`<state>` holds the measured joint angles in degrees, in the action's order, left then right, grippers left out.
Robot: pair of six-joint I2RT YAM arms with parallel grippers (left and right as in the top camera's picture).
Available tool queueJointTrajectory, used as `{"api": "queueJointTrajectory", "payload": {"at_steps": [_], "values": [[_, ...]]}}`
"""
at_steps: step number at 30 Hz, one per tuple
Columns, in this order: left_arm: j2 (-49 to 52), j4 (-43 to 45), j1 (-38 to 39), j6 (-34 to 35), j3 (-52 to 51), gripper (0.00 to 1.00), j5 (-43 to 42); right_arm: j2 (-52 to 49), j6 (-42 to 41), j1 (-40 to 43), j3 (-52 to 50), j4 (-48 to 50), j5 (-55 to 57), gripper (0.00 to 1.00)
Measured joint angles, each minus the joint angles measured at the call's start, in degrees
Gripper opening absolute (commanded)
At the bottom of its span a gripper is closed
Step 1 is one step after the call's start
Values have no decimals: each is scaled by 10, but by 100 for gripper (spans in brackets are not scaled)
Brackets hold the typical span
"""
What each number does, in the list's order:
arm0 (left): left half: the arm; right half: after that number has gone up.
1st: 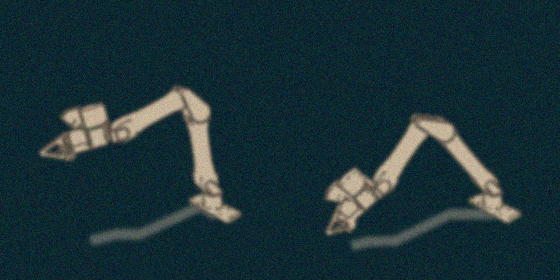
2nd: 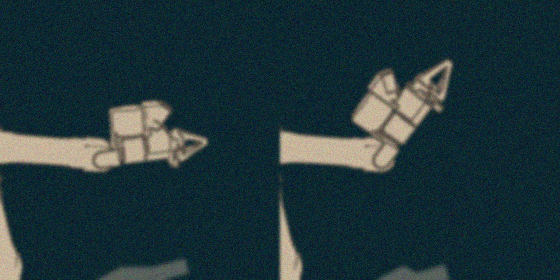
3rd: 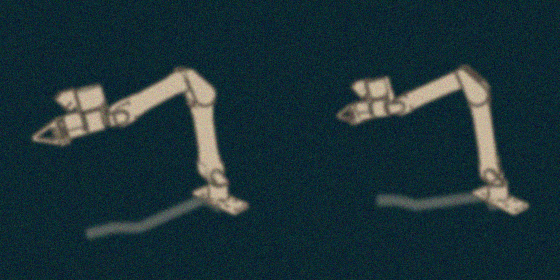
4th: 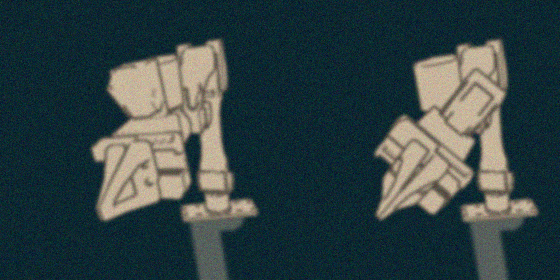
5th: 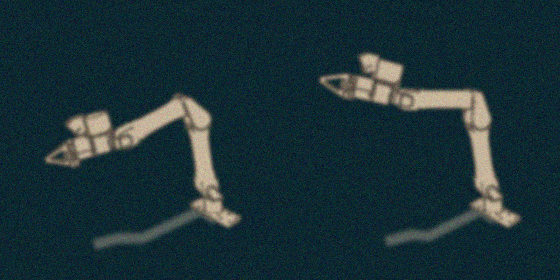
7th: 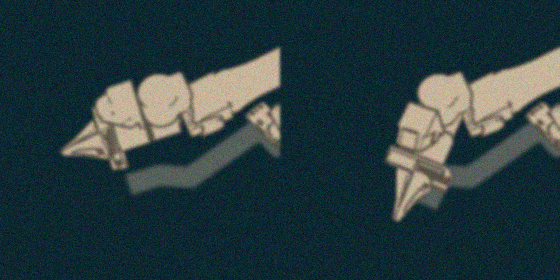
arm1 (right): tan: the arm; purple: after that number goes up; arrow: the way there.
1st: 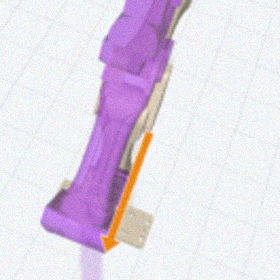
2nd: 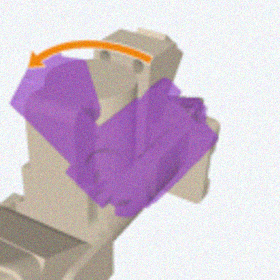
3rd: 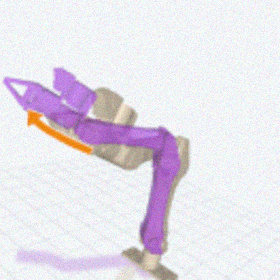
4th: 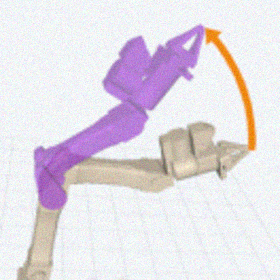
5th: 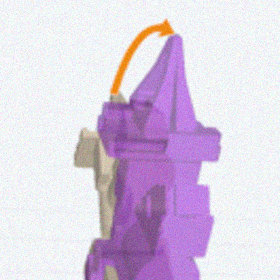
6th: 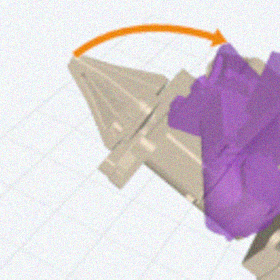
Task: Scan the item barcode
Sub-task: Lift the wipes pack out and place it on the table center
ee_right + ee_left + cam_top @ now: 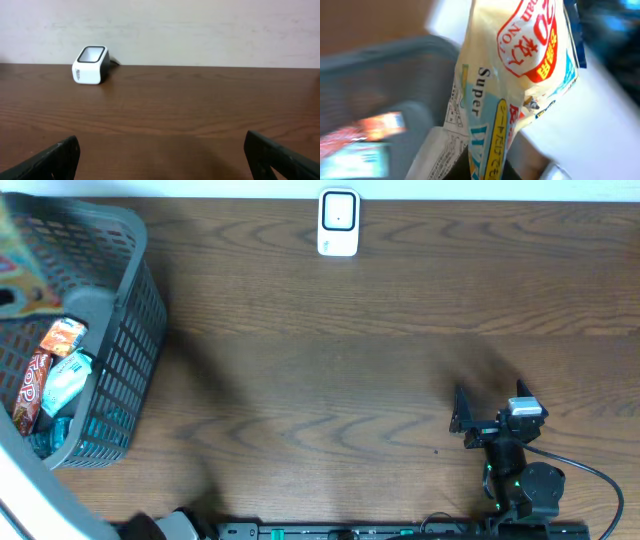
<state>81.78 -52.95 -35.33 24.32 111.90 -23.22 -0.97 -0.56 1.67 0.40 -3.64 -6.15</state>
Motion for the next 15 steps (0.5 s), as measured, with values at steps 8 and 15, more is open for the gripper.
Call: {"api": "queueJointTrajectory", "payload": {"at_steps": [8,15], "values": [[-49,-22,240,10,0,7,-129,0,0,0,0,0,0,99],[-20,-22,431,9,-43,7,-53,0,0,0,0,0,0,99]]}}
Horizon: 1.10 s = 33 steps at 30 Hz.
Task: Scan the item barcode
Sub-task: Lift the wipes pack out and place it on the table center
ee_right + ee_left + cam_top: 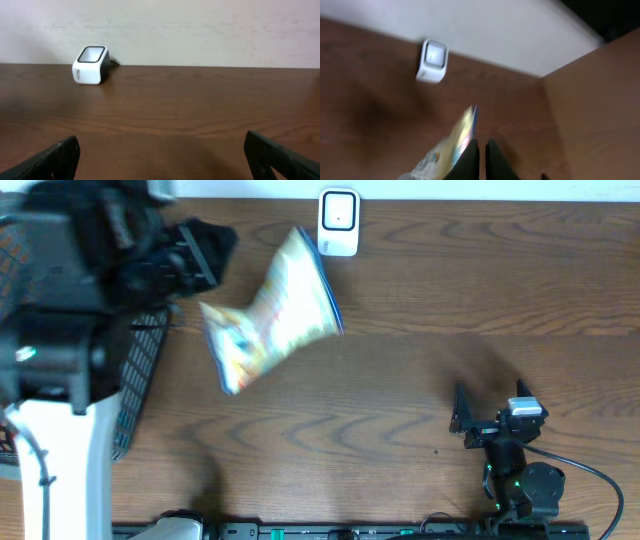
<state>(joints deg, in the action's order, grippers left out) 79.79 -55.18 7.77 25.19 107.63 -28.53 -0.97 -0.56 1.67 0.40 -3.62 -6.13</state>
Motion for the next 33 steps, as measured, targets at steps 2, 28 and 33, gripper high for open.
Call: {"api": "queueJointTrajectory", "payload": {"at_steps": [2,28,33], "values": [[18,2,36,10,-26,7,34,0,0,0,0,0,0,99],[219,18,131,244,-189,8,195,0,0,0,0,0,0,99],[219,16,131,383,-247,7,217,0,0,0,0,0,0,99]]}}
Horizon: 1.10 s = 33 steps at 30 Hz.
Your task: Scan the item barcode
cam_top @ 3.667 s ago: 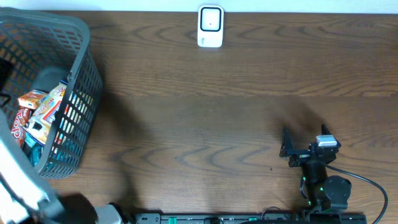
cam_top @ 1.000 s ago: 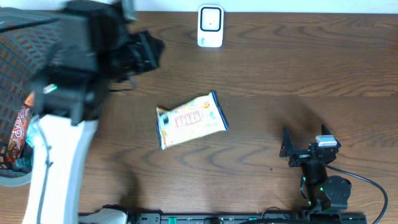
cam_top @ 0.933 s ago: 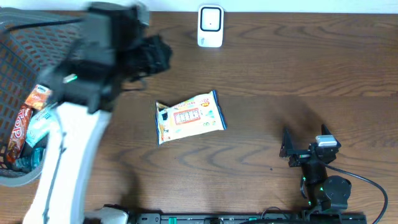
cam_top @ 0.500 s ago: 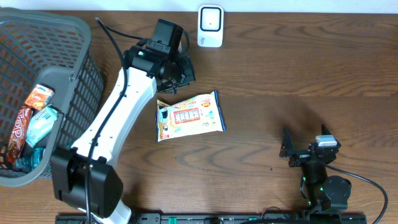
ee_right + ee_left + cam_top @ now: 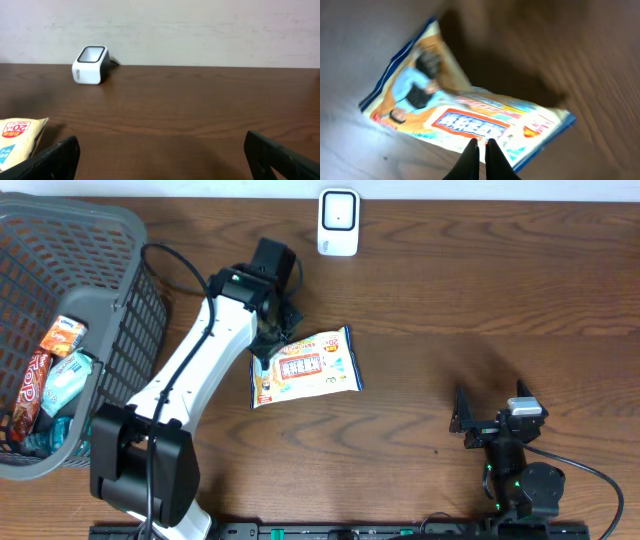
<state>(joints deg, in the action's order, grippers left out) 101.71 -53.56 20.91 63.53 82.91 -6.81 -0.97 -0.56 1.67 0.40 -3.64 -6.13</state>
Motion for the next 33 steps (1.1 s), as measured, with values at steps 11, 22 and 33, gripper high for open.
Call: {"api": "queueJointTrajectory", "payload": {"at_steps": [11,22,33], "values": [[0,74,0,-42,-30,7,-15,0,0,0,0,0,0,99],[1,137,0,-378,-31,7,-176,0,0,0,0,0,0,99],[1,106,0,-379,-31,98,-167,0,0,0,0,0,0,99]]}}
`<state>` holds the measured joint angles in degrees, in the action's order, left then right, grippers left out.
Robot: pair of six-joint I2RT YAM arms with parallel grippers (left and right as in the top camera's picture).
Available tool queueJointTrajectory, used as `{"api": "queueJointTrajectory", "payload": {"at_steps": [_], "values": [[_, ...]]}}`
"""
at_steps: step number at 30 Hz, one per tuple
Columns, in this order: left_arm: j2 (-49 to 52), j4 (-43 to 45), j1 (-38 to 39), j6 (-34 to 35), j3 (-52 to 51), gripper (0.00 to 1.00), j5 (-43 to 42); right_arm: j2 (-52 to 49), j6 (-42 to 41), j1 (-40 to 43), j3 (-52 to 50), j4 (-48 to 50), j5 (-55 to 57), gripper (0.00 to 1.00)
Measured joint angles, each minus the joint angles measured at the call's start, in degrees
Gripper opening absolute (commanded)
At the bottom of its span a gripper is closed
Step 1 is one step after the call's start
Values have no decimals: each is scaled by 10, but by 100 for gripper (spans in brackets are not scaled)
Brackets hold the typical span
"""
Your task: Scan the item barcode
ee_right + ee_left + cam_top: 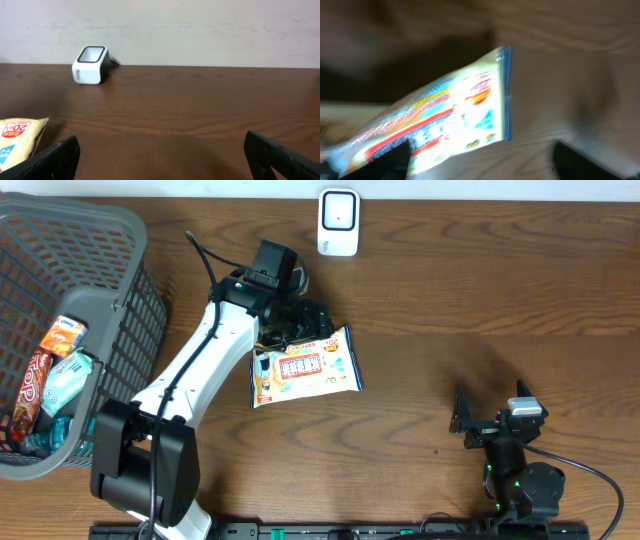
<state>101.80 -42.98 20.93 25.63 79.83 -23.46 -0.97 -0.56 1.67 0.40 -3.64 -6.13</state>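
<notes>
A cream and blue snack bag (305,367) lies flat, printed side up, on the brown table (450,290); it also shows, blurred, in the left wrist view (440,112). My left gripper (303,315) hovers at the bag's upper edge, open, its dark fingers (390,159) spread wide with nothing between them. The white barcode scanner (338,222) stands at the far edge, beyond the bag, also visible in the right wrist view (91,65). My right gripper (478,423) rests open at the near right, far from the bag, whose corner (20,137) shows at its left.
A grey mesh basket (120,270) with several more snack packs (50,375) stands at the left edge. The left arm (190,385) stretches from the near left towards the bag. A black cable (590,475) trails from the right arm's base.
My left gripper was shut on the bag's upper left edge; now it is open and sits slightly to the right above that edge. The bag lies where it was. The right arm has not moved.
First my left gripper held the bag up by the basket. Then the bag hung in the air between basket and scanner. After that it lay on the table, still gripped. Now it lies there released.
</notes>
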Motion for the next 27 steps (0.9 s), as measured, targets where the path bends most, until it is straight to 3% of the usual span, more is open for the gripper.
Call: {"api": "queueJointTrajectory", "payload": {"at_steps": [8,10,12,17,21,27], "values": [[0,-59,0,100,-1,98,164,0,0,0,0,0,0,99],[0,-60,0,157,-1,98,183,0,0,0,0,0,0,99],[1,-60,2,233,-4,98,194,0,0,0,0,0,0,99],[11,-54,29,538,-33,98,207,0,0,0,0,0,0,99],[26,14,72,724,-37,98,209,0,0,0,0,0,0,99],[93,80,127,849,-37,98,226,0,0,0,0,0,0,99]]}}
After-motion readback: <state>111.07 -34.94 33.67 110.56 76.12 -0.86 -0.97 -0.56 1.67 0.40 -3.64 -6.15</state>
